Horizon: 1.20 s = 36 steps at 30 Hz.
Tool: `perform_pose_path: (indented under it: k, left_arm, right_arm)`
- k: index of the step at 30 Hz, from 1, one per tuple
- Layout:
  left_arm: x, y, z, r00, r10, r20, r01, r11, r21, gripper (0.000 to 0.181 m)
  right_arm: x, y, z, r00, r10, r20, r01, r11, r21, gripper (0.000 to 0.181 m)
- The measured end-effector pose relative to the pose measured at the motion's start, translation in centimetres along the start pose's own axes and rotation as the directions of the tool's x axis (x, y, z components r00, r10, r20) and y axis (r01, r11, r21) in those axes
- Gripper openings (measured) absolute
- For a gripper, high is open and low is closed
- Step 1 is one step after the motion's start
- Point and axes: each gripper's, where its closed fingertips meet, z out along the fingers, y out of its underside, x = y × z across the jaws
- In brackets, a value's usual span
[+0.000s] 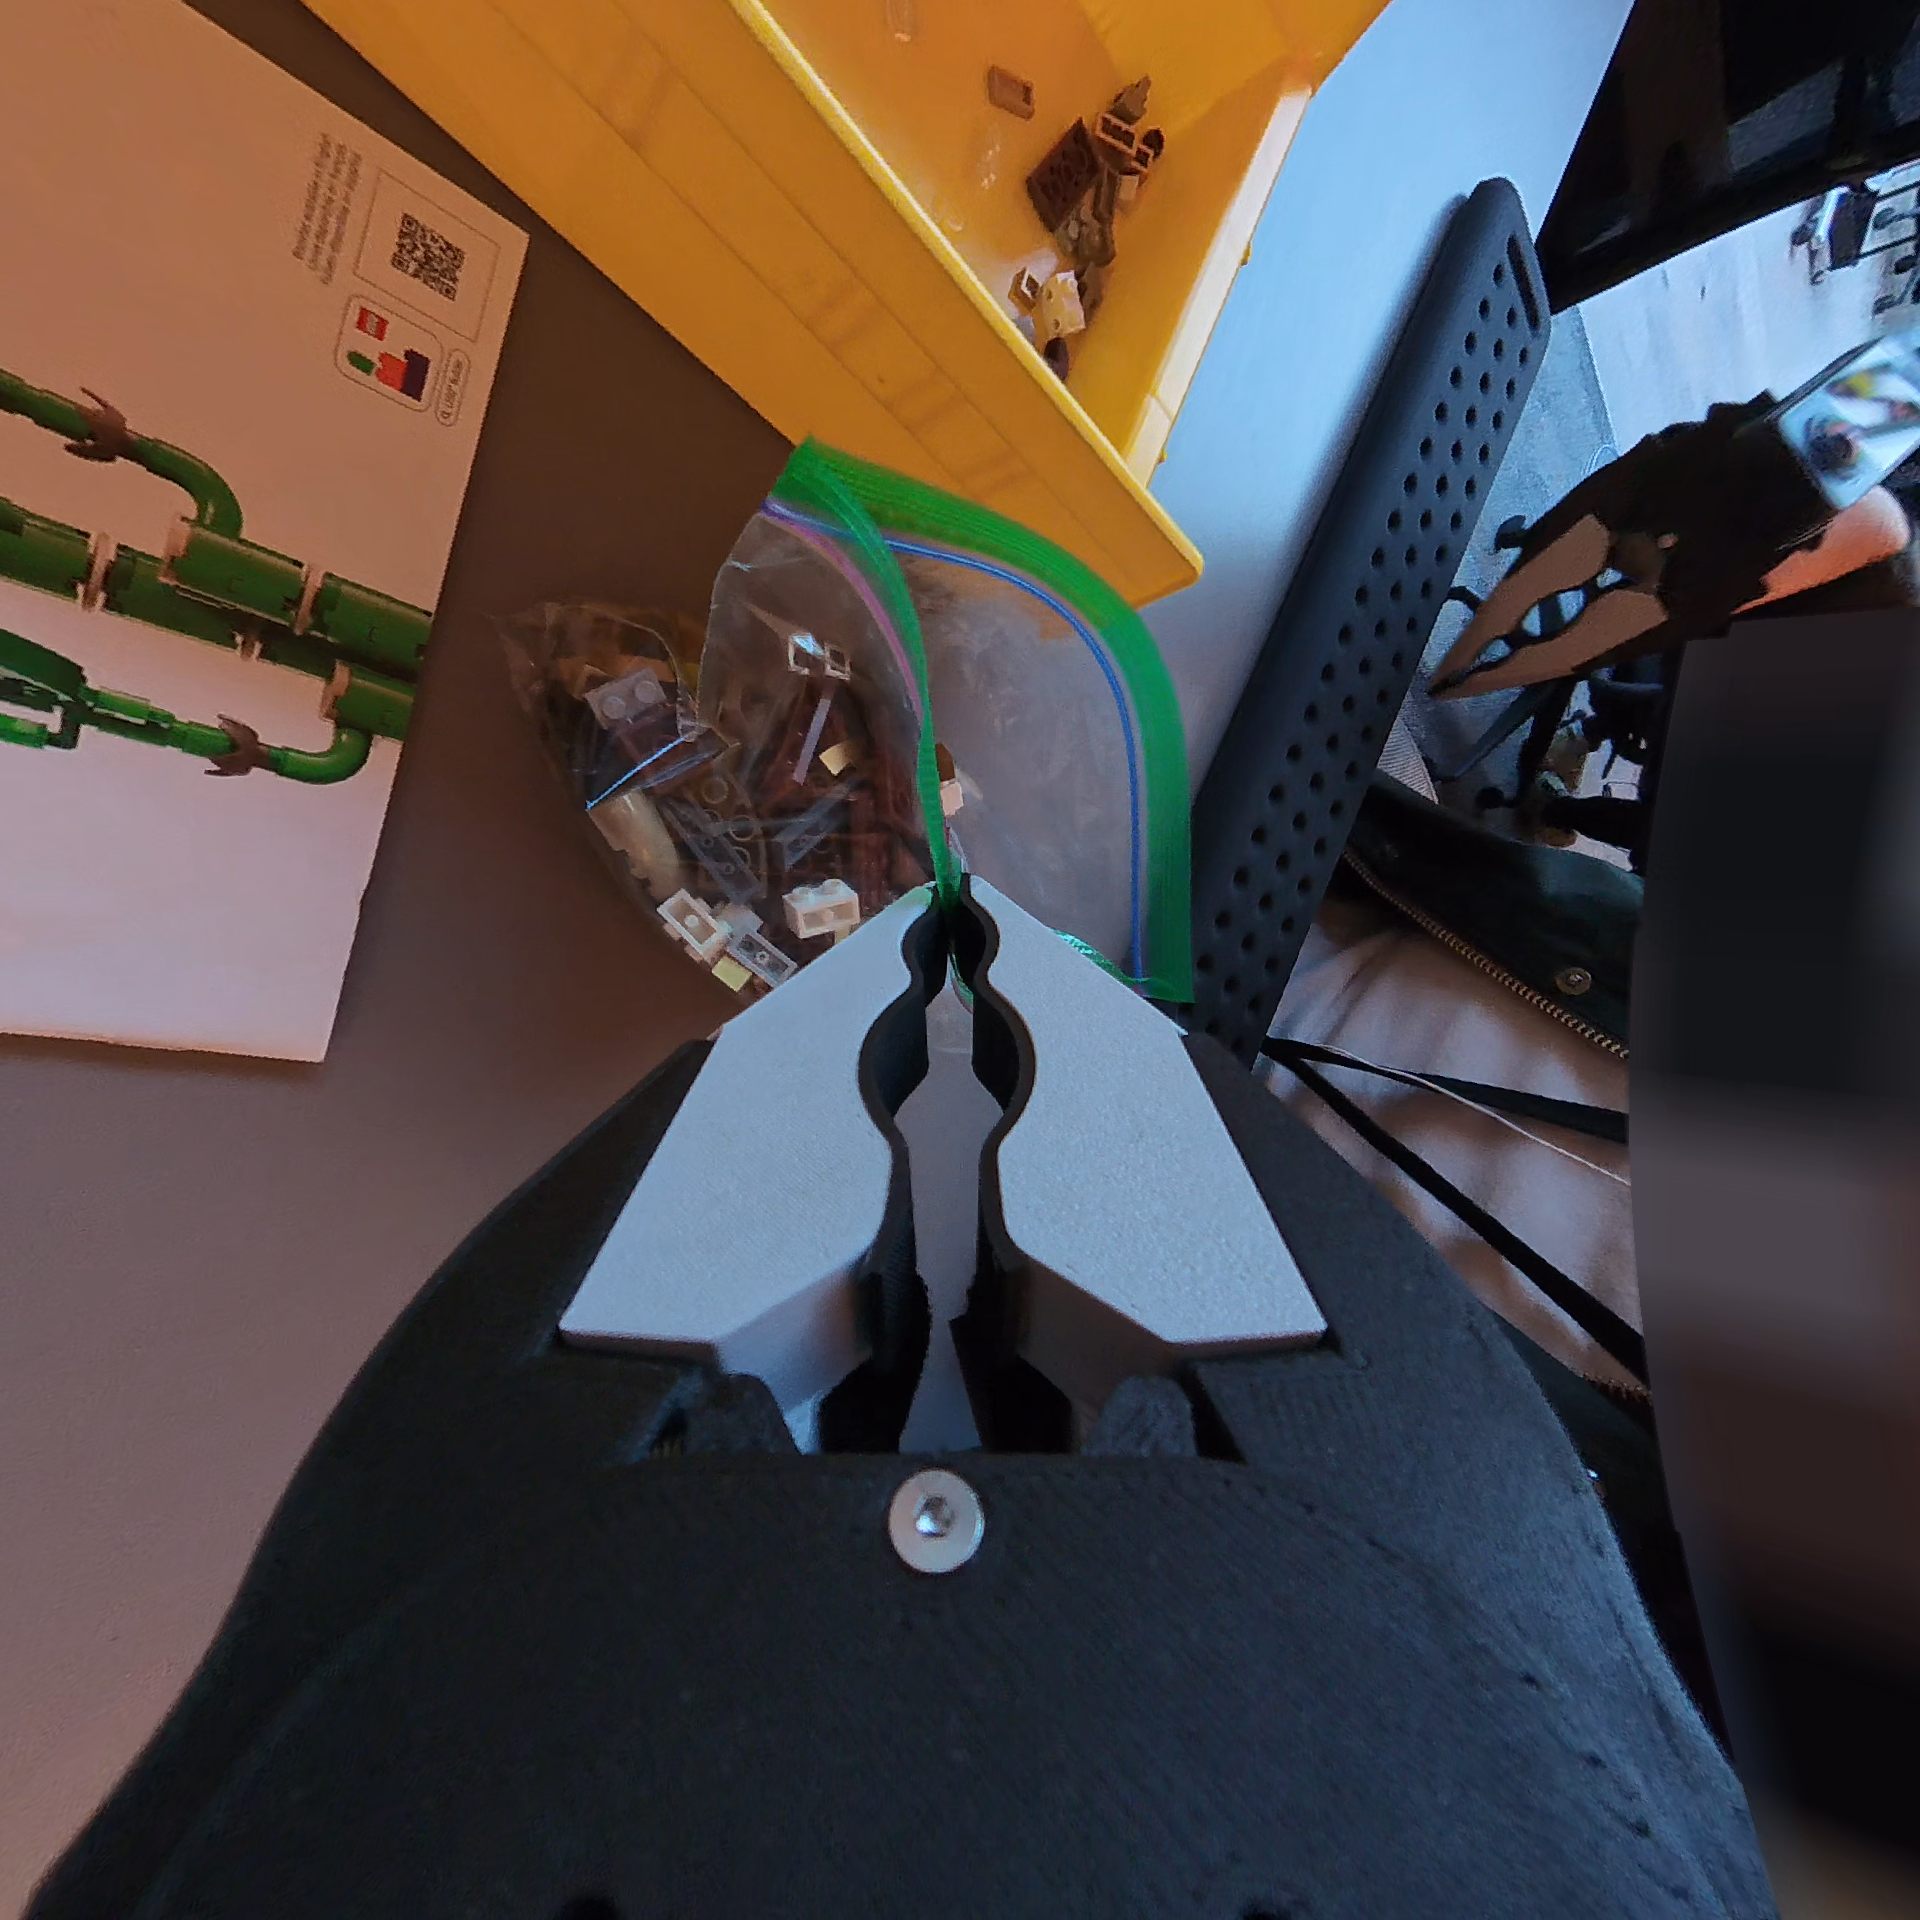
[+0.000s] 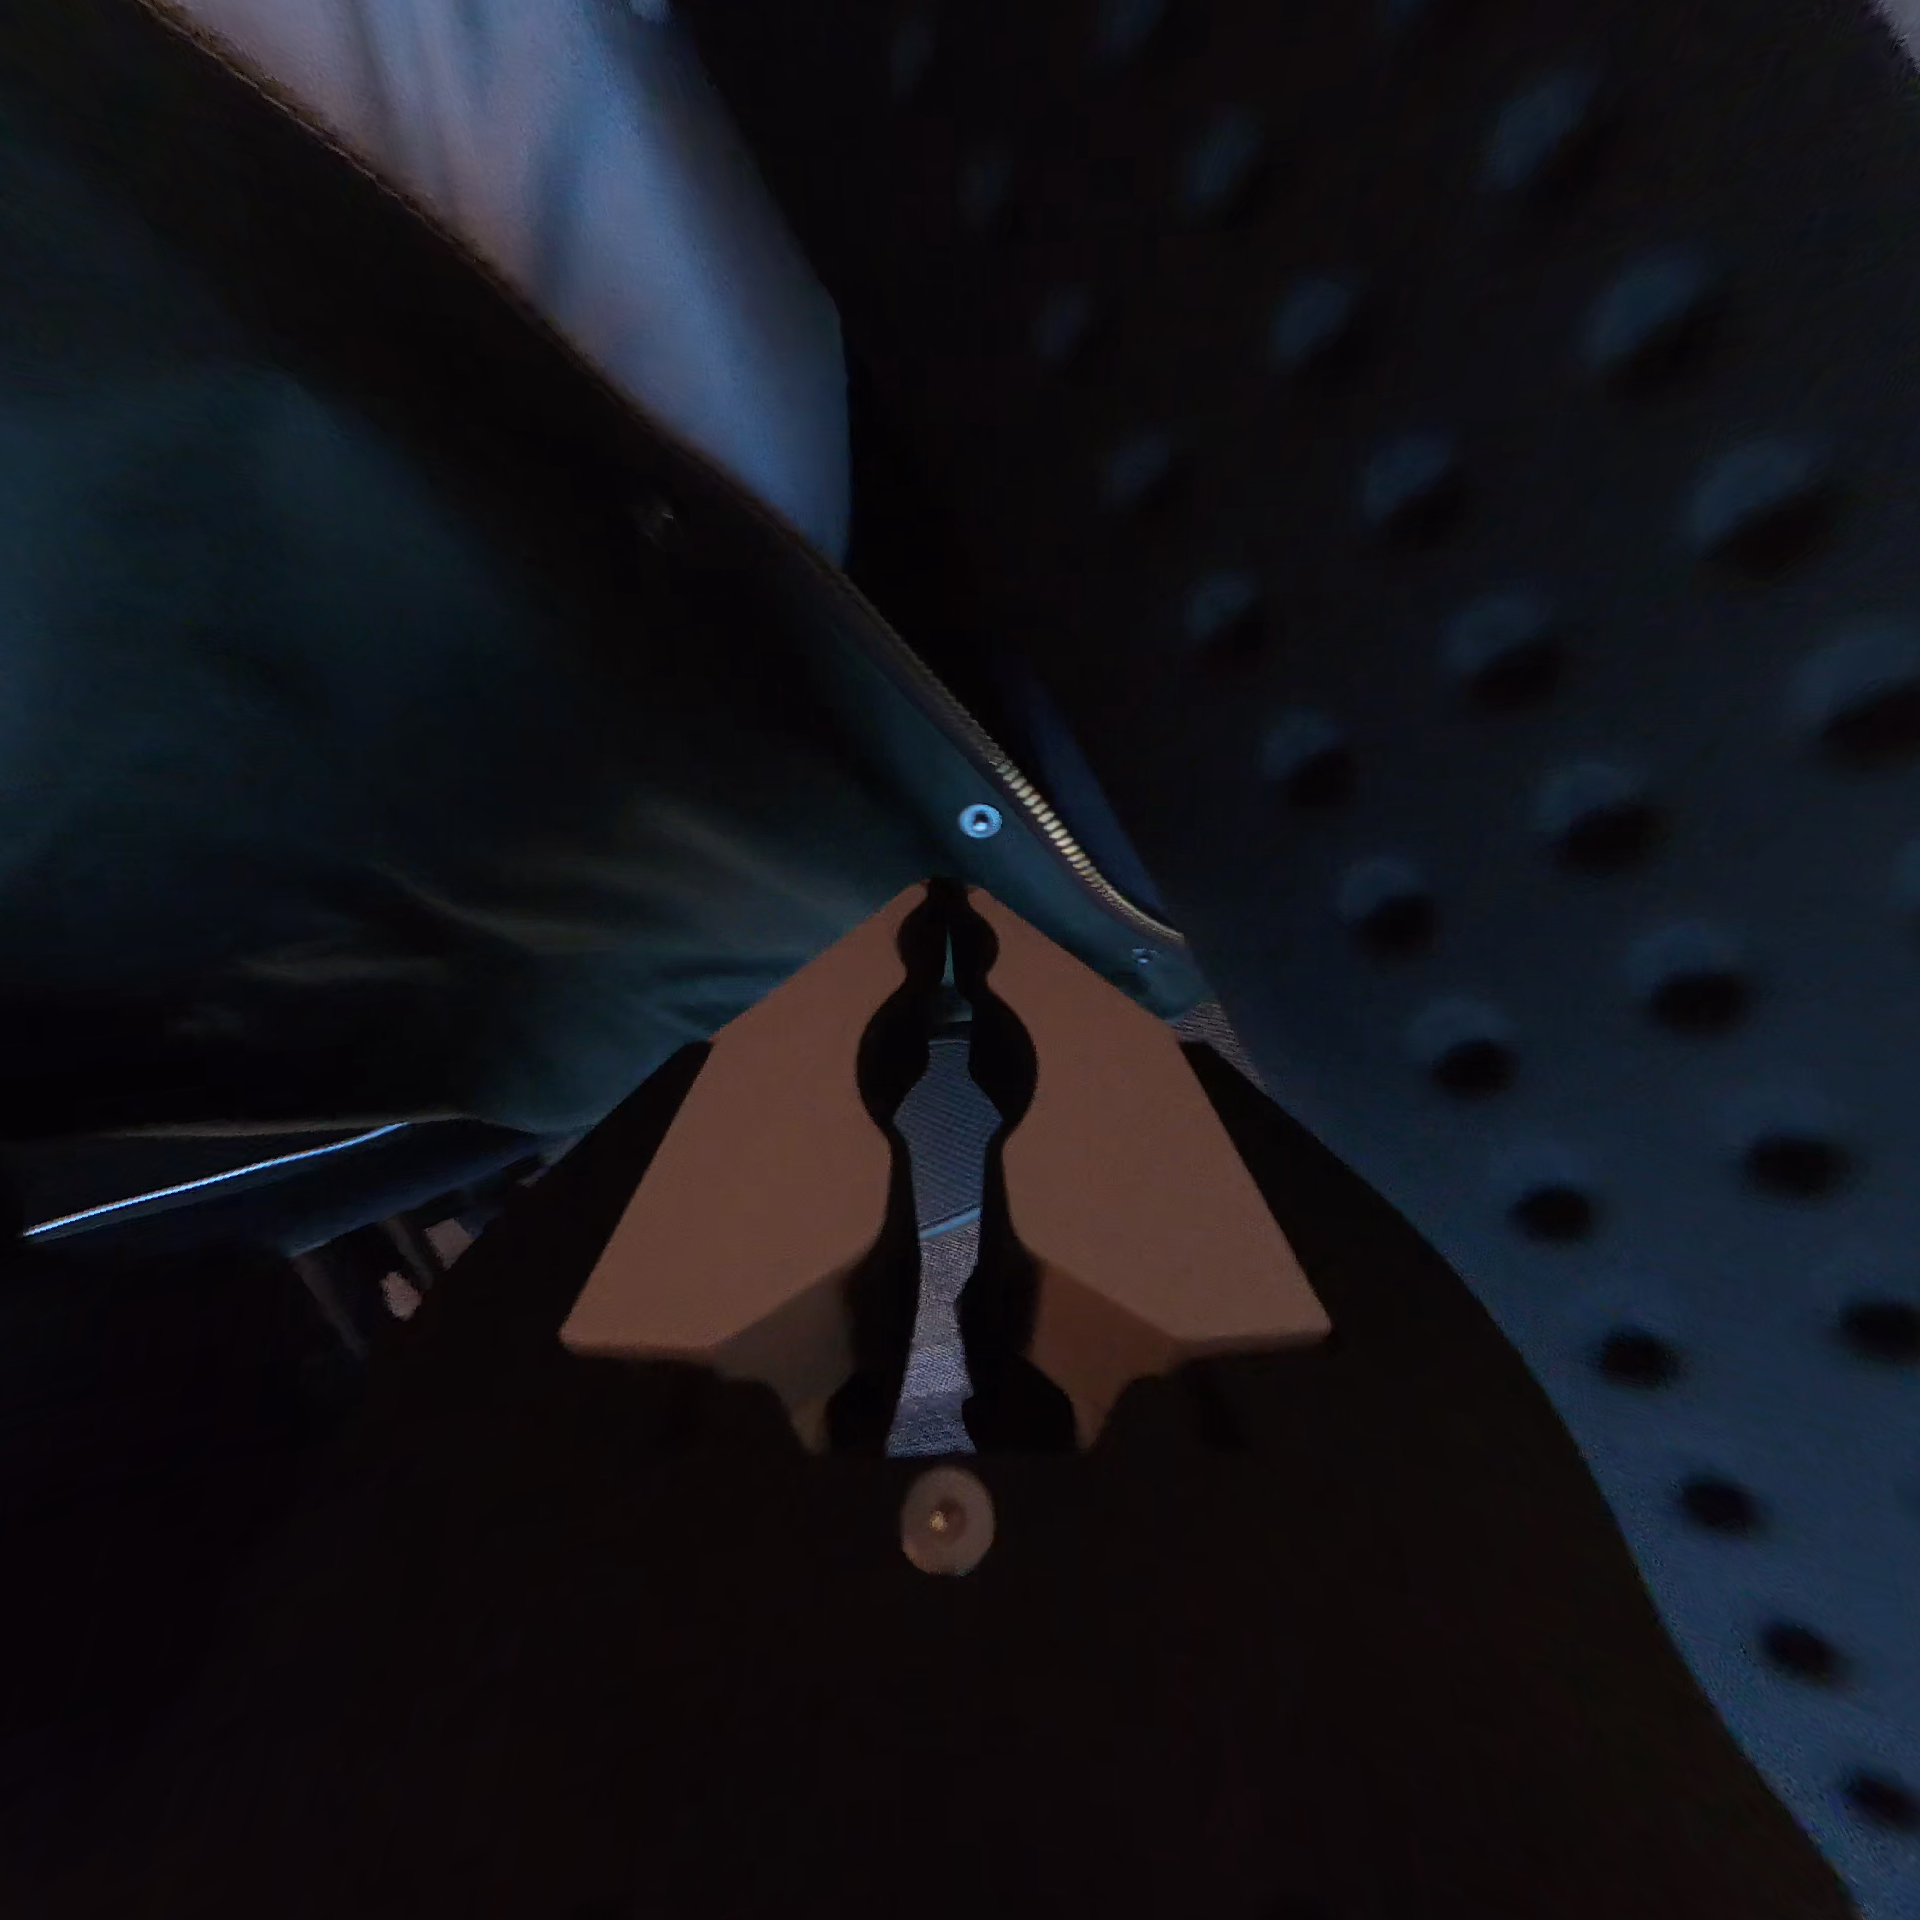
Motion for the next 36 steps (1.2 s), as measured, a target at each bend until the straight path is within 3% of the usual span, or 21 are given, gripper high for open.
perform_pose_path:
  k: [3,10,12,14,15,17,19,21,22,24,27,29,32,36]
  left_arm:
    - [0.0,0.1,-0.3,1.0,0.0,0.004,0.0,1.0,0.007,0.0]
    - [0.2,0.2,-0.6,1.0,0.008,0.015,-0.009,1.0,0.013,0.0]
    - [0.2,0.2,-0.7,1.0,0.01,0.016,-0.01,1.0,0.014,0.0]
    - [0.1,0.2,-0.7,1.0,0.007,0.014,-0.007,1.0,0.016,0.0]
    - [0.1,0.2,-0.7,1.0,0.006,0.012,-0.006,1.0,0.016,0.0]
    - [0.1,0.2,-0.6,1.0,0.004,0.01,-0.005,1.0,0.013,0.0]
    - [0.2,0.2,-0.5,1.0,0.008,0.014,-0.008,1.0,0.011,0.0]
    - [0.2,0.2,-0.5,1.0,0.011,0.019,-0.011,1.0,0.009,0.0]
    - [0.2,0.2,-0.5,1.0,0.011,0.021,-0.011,1.0,0.009,0.0]
    - [0.2,0.2,-0.5,1.0,0.01,0.023,-0.01,1.0,0.008,0.0]
    - [0.1,0.2,-0.5,1.0,0.005,0.022,-0.005,1.0,0.007,0.0]
    - [0.0,0.2,-0.5,1.0,0.001,0.021,-0.001,1.0,0.009,0.0]
    - [-0.2,0.2,-0.6,1.0,-0.005,0.02,0.005,1.0,0.012,0.0]
    - [-0.2,0.1,-0.5,1.0,-0.006,0.024,0.005,1.0,0.013,0.0]
  right_arm:
    - [3.0,-0.1,-0.1,0.983,-0.035,-0.179,0.033,0.999,-0.013,0.0]
    - [3.7,-0.8,-0.8,0.969,0.008,-0.246,-0.015,0.999,-0.03,0.0]
    - [1.6,-2.3,-0.8,0.986,-0.043,-0.162,0.044,0.999,0.002,0.0]
    - [0.1,-6.2,-2.6,0.972,-0.174,-0.156,0.19,0.977,0.093,0.0]
    - [0.4,-8.8,-4.1,0.943,-0.243,-0.226,0.278,0.95,0.141,0.0]
    - [2.4,-15.1,-8.9,0.823,-0.309,-0.477,0.457,0.859,0.232,0.0]
    - [4.9,-21.5,-15.0,0.663,-0.252,-0.705,0.595,0.749,0.291,0.002]
    - [7.7,-26.2,-18.7,0.553,-0.22,-0.803,0.657,0.709,0.258,0.02]
    - [9.5,-27.9,-19.1,0.55,-0.24,-0.8,0.639,0.738,0.217,0.027]
    - [13.7,-30.1,-18.6,0.605,-0.254,-0.755,0.518,0.845,0.131,0.033]
    - [17.9,-29.0,-13.6,0.806,-0.258,-0.533,0.25,0.964,-0.089,0.025]
    - [19.4,-27.2,-10.1,0.868,-0.268,-0.419,0.177,0.954,-0.243,0.023]
    - [20.1,-25.8,-6.1,0.889,-0.317,-0.331,0.204,0.92,-0.335,0.021]
    - [21.5,-23.5,-6.0,0.872,-0.317,-0.372,0.125,0.881,-0.457,0.03]
